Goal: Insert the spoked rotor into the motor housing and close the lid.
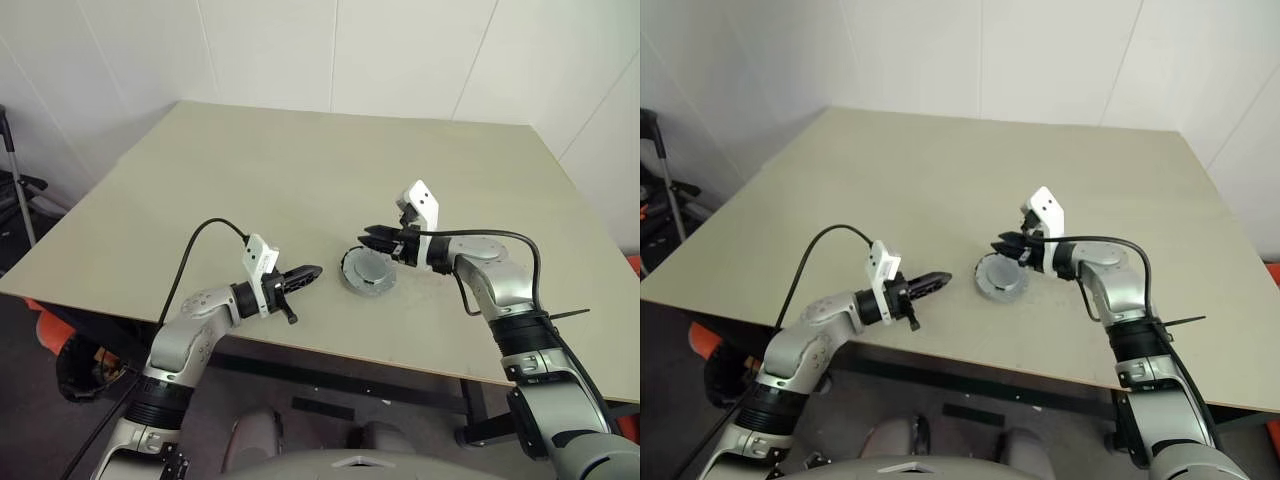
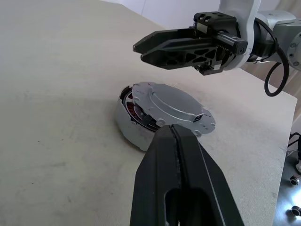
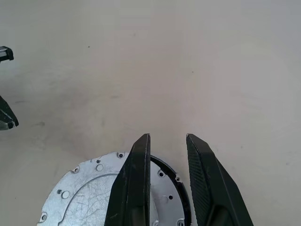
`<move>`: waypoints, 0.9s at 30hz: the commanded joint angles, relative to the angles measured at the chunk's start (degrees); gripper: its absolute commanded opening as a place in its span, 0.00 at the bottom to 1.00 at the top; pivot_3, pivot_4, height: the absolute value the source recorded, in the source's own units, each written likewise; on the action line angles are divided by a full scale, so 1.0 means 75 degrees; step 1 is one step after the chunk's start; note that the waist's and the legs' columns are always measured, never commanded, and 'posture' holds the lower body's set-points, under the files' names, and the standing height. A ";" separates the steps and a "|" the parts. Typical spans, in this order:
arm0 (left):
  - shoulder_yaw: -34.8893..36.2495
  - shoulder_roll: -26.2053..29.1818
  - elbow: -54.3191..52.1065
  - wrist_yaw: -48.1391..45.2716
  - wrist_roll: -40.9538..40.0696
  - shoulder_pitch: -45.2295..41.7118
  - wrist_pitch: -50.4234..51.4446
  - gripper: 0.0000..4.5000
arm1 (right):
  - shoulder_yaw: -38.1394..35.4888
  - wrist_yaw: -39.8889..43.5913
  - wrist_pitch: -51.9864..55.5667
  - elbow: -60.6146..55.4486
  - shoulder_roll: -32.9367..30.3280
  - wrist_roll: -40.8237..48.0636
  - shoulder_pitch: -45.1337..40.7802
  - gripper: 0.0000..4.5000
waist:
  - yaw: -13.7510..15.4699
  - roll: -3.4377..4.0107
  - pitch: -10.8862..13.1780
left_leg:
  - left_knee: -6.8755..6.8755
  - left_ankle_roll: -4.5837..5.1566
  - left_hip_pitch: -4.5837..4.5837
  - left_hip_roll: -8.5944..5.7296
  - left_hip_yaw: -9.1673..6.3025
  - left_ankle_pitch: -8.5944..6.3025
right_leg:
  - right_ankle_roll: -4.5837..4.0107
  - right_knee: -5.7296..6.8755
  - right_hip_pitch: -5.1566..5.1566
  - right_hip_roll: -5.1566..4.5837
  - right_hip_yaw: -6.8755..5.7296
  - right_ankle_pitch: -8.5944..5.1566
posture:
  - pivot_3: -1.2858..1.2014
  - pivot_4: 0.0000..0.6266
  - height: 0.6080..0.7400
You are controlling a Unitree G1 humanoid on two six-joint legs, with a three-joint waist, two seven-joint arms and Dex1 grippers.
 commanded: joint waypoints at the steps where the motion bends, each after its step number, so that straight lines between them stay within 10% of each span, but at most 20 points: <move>1: 0.0097 -0.0002 -0.0179 -0.0001 -0.0074 -0.0077 -0.0102 0.00 | -0.0201 0.0320 -0.0185 -0.0361 -0.0322 0.0159 0.0083 0.28 | 0.0002 0.0000 0.0000 | 0.0000 0.0000 -0.0001 0.0000 0.0001 0.0000 | 0.0000 0.0000 -0.0001 0.0000 0.0000 0.0000 | 0.52 0.00 1.00; 3: 0.0101 -0.0003 -0.0180 0.0000 -0.0079 -0.0080 -0.0093 0.00 | -0.0188 0.0545 -0.0111 -0.0552 -0.0497 0.0213 0.0261 0.28 | 0.0010 0.0000 0.0000 | -0.0001 0.0001 -0.0001 0.0001 0.0001 0.0000 | 0.0000 -0.0001 0.0000 0.0000 0.0000 0.0000 | 0.52 0.00 1.00; 13: 0.0112 0.0012 -0.0212 0.0007 -0.0115 -0.0079 -0.0011 0.00 | -0.0047 0.0985 -0.0219 -0.1021 -0.0829 0.0093 0.0732 0.99 | -0.0007 0.0000 0.0000 | -0.0001 0.0003 0.0003 0.0004 0.0005 -0.0001 | 0.0000 -0.0002 0.0001 0.0001 0.0000 0.0000 | 0.52 0.00 1.00; 27: 0.0158 0.0049 -0.0329 0.0072 -0.0141 -0.0054 0.0084 0.00 | 0.0585 0.1499 -0.0401 -0.1077 -0.0827 -0.0094 0.0759 0.99 | -0.0007 0.0000 0.0000 | 0.0000 0.0006 0.0002 0.0005 0.0009 -0.0002 | 0.0000 -0.0003 0.0000 0.0000 0.0002 0.0000 | 0.52 0.00 1.00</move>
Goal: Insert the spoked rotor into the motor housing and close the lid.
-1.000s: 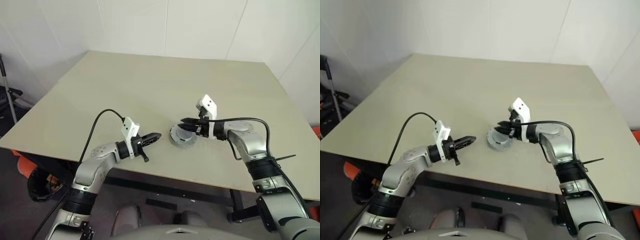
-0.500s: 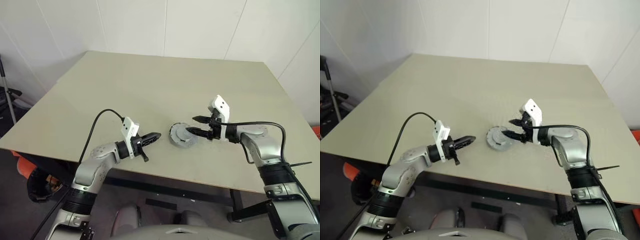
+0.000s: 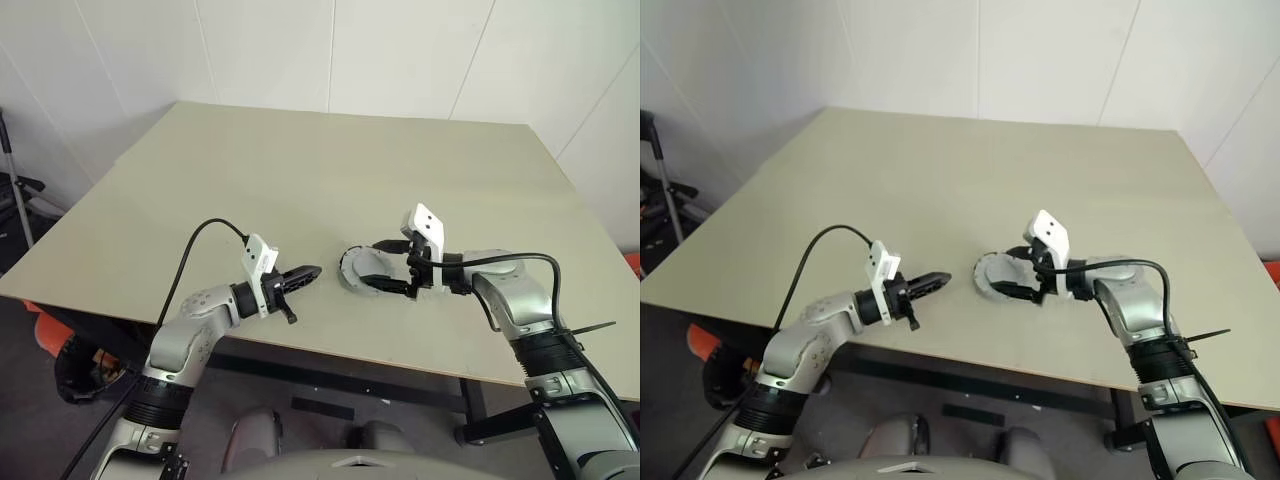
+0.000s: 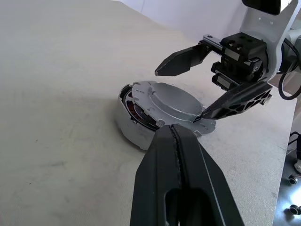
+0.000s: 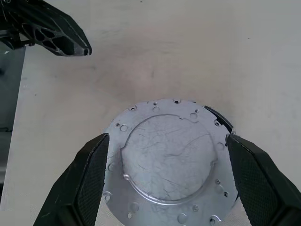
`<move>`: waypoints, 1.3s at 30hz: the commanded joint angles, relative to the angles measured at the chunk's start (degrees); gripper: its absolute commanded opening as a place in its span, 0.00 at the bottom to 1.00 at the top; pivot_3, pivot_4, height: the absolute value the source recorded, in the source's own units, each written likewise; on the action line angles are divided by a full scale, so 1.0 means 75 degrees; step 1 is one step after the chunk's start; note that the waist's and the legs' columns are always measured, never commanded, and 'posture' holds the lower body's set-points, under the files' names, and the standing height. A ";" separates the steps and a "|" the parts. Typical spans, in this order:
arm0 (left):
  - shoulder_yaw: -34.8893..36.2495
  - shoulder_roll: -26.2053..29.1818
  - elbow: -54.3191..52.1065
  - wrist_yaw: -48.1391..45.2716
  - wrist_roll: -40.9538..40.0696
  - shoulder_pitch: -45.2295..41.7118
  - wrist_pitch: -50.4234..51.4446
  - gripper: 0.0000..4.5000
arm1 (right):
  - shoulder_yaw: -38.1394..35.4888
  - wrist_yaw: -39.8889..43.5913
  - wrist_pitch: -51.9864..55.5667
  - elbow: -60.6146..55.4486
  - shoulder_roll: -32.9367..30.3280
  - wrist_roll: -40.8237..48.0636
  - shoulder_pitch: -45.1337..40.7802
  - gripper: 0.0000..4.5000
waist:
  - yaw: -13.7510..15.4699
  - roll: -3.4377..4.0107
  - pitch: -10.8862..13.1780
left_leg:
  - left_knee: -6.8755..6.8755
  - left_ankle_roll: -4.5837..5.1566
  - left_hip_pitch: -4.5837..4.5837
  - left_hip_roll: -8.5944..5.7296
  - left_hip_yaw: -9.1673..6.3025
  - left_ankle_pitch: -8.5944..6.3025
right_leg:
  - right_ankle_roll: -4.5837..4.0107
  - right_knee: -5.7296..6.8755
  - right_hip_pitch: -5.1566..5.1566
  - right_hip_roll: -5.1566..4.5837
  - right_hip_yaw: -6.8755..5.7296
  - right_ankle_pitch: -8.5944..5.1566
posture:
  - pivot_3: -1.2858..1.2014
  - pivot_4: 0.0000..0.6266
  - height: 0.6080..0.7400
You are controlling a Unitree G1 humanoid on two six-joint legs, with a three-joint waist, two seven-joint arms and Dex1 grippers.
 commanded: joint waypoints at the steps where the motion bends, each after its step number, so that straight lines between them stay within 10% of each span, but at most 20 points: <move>1: 0.0136 0.0036 -0.0328 0.0043 -0.0126 -0.0051 -0.0004 0.00 | 0.0040 0.0110 -0.0128 -0.0228 -0.0038 0.0027 -0.0091 0.99 | 0.0000 0.0000 0.0000 | 0.0000 0.0000 0.0000 0.0000 0.0000 0.0000 | 0.0000 0.0000 0.0000 0.0000 0.0000 0.0000 | 0.52 0.00 1.00; 17: 0.0145 0.0020 -0.0438 0.0183 -0.0137 -0.0011 0.0008 0.00 | 0.0141 0.0069 -0.0321 0.0525 0.0134 -0.0259 -0.0419 0.99 | -0.0005 0.0000 0.0000 | 0.0000 0.0000 0.0000 0.0000 0.0000 0.0000 | 0.0000 0.0000 -0.0001 0.0000 0.0000 0.0000 | 0.52 0.00 1.00; 23: 0.0143 0.0020 -0.0448 0.0228 -0.0152 -0.0007 0.0001 0.00 | 0.0090 -0.0061 -0.0463 0.0767 0.0221 -0.0359 -0.0551 0.69 | -0.0003 0.0000 0.0000 | 0.0000 0.0000 0.0000 0.0000 0.0000 0.0000 | 0.0000 0.0000 0.0000 0.0000 0.0000 0.0000 | 0.52 0.00 1.00; 39: 0.0077 -0.0003 -0.0397 0.0195 -0.0185 -0.0049 -0.0006 0.00 | -0.0085 -0.0565 -0.0148 0.0056 0.0227 -0.0145 -0.0103 0.69 | 0.0006 -0.0001 0.0000 | 0.0002 0.0005 0.0000 0.0004 0.0009 0.0005 | 0.0000 0.0000 0.0001 -0.0001 0.0001 0.0000 | 0.52 0.00 1.00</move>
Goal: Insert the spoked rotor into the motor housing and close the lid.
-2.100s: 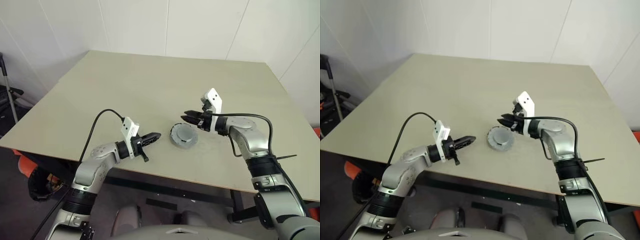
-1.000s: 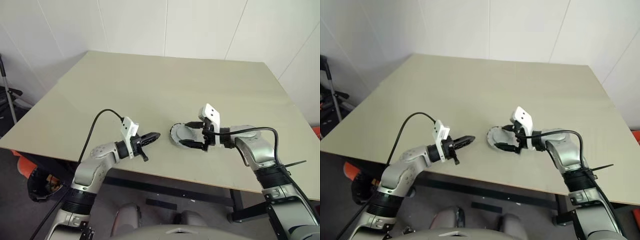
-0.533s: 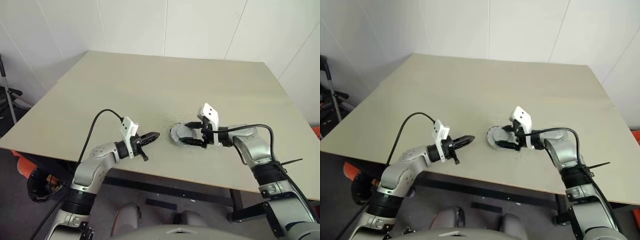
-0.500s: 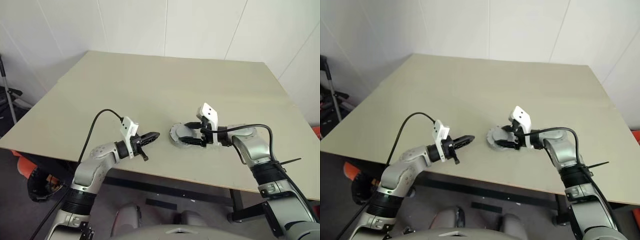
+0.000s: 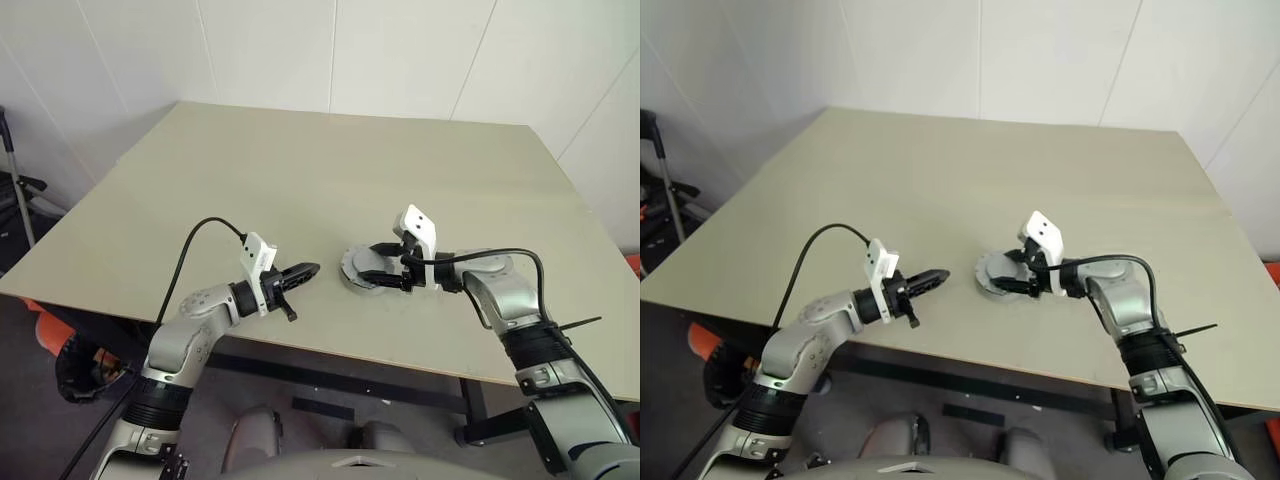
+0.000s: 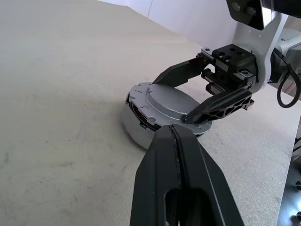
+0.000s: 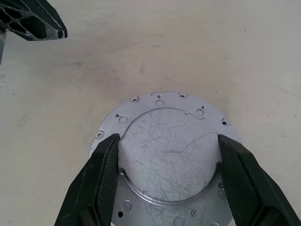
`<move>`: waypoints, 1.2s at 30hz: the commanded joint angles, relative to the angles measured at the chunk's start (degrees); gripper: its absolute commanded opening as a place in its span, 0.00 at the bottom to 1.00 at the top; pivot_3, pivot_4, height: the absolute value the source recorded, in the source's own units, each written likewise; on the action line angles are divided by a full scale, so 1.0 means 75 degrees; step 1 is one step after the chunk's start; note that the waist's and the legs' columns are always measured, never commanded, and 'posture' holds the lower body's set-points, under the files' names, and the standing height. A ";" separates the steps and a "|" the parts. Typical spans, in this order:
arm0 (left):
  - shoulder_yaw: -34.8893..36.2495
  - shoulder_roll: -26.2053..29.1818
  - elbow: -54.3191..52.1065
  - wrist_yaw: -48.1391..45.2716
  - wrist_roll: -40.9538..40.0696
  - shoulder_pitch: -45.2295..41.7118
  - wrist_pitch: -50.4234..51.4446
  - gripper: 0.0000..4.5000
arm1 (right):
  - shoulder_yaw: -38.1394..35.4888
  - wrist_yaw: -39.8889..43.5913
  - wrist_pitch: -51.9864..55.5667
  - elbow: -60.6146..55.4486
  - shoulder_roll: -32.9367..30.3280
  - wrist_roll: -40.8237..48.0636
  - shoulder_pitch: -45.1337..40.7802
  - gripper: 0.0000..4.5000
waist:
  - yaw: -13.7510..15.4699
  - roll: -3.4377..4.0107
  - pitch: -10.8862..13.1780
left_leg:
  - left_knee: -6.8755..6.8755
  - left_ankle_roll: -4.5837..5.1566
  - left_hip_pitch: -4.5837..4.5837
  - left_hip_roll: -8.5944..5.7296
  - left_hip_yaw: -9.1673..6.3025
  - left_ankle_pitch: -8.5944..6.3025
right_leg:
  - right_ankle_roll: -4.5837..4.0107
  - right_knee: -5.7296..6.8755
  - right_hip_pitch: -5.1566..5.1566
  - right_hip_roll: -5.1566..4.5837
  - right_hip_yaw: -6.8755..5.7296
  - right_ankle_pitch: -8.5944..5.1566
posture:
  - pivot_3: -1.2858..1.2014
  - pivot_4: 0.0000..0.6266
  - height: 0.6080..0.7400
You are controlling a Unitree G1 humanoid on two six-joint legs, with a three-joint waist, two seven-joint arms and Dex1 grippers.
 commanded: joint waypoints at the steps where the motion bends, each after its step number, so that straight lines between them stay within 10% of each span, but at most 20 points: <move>1: 0.0051 -0.0005 -0.0250 -0.0050 -0.0098 -0.0077 -0.0050 0.00 | -0.0216 -0.0244 0.0204 -0.0678 0.0003 0.0151 0.0166 0.69 | 0.0001 0.0000 0.0000 | 0.0000 0.0000 0.0000 0.0000 0.0000 0.0000 | 0.0000 0.0000 0.0000 0.0000 0.0000 0.0000 | 0.52 0.00 1.00; 36: 0.0017 -0.0078 -0.0201 -0.0047 -0.0133 -0.0103 0.0005 0.00 | 0.0276 -0.1774 0.1703 -0.2165 0.0152 -0.0421 0.0582 0.69 | -0.0011 0.0000 0.0000 | -0.0008 -0.0002 0.0006 0.0004 0.0005 0.0000 | 0.0003 -0.0003 -0.0003 0.0002 0.0005 -0.0002 | 0.52 0.00 1.00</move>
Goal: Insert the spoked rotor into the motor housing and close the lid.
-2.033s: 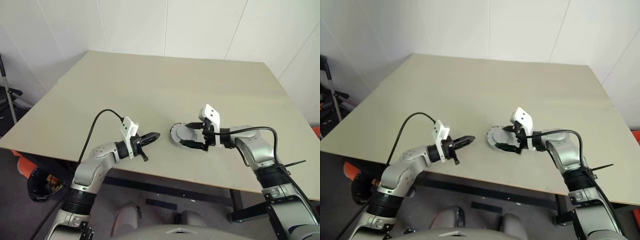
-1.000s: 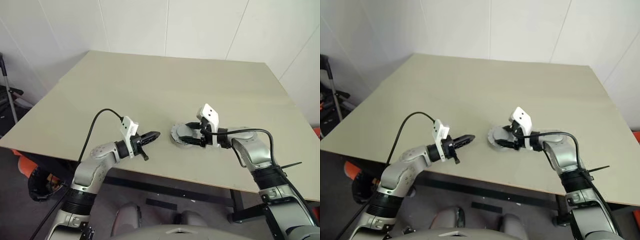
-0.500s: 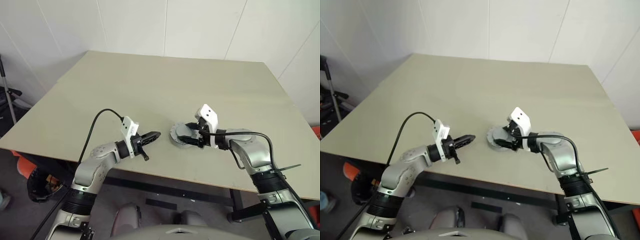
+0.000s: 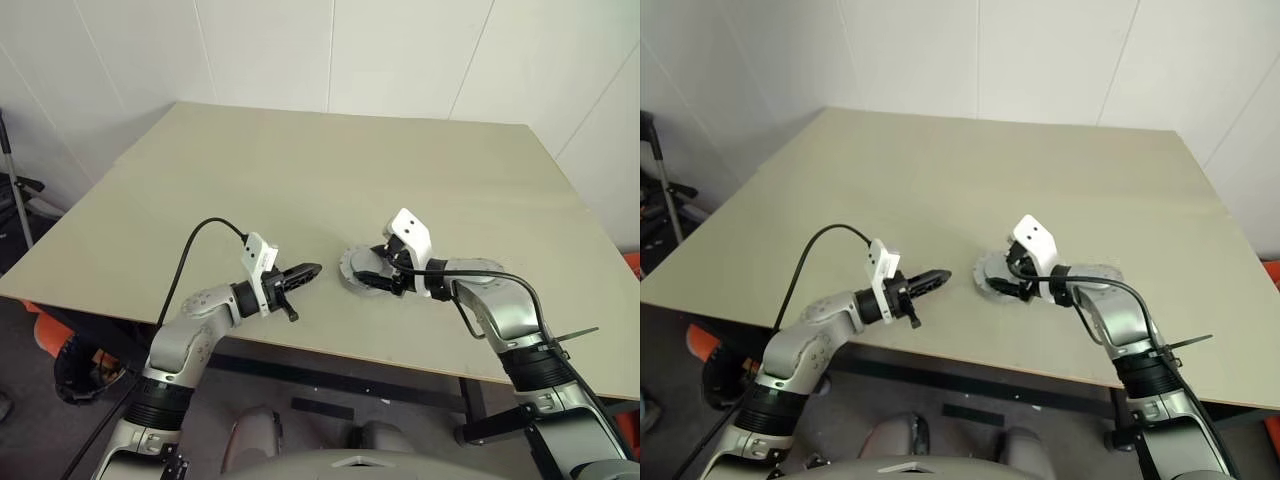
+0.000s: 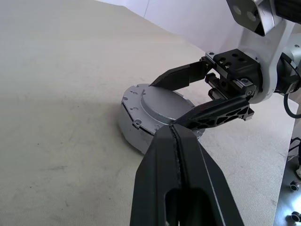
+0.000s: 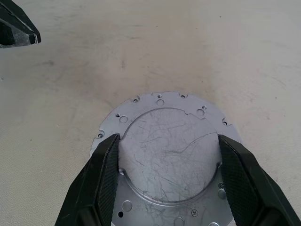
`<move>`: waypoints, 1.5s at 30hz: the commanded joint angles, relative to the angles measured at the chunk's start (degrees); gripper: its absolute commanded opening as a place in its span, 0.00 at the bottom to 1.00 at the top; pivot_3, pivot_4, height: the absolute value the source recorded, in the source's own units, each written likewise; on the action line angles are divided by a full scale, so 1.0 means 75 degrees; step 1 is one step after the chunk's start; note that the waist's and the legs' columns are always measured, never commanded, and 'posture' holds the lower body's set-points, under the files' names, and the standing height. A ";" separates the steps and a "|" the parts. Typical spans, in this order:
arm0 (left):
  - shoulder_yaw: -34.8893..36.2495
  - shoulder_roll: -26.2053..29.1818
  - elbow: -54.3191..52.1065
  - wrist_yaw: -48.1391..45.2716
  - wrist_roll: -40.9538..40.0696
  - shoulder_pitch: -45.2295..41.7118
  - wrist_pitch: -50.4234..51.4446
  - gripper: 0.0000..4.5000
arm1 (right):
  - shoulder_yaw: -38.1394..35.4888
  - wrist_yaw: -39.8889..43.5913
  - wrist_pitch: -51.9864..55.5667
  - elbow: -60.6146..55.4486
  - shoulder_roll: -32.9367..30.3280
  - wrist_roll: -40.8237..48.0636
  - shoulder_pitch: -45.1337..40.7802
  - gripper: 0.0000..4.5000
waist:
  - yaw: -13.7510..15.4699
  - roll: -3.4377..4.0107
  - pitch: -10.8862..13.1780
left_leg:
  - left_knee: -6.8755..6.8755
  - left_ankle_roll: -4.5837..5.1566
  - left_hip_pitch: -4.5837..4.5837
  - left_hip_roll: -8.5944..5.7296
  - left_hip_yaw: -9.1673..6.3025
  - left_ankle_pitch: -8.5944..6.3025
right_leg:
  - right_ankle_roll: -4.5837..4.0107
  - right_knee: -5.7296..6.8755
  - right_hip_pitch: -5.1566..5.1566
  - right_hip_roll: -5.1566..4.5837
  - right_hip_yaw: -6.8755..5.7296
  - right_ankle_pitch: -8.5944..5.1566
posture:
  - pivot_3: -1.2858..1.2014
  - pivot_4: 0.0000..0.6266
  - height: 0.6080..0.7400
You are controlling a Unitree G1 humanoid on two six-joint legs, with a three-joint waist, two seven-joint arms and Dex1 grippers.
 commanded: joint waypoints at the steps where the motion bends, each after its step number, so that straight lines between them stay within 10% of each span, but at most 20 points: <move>1: 0.0031 -0.0024 -0.0209 -0.0038 -0.0091 -0.0098 -0.0033 0.00 | 0.0121 -0.0144 0.0083 -0.0254 -0.0006 -0.0125 -0.0040 0.69 | -0.0003 0.0000 0.0000 | 0.0000 0.0000 0.0001 0.0000 0.0001 0.0000 | 0.0000 0.0000 0.0000 0.0000 0.0001 0.0000 | 0.52 0.00 1.00; 45: -0.0234 -0.0251 0.1248 -0.0932 0.0192 -0.1863 -0.0396 0.00 | 0.0510 -0.0917 0.1151 -0.1008 -0.0178 -0.0131 0.0596 0.69 | 0.0018 -0.0005 -0.0008 | -0.0033 0.0000 0.0036 -0.0001 0.0009 -0.0001 | 0.0004 -0.0045 0.0035 0.0001 0.0008 -0.0002 | 0.52 0.00 1.00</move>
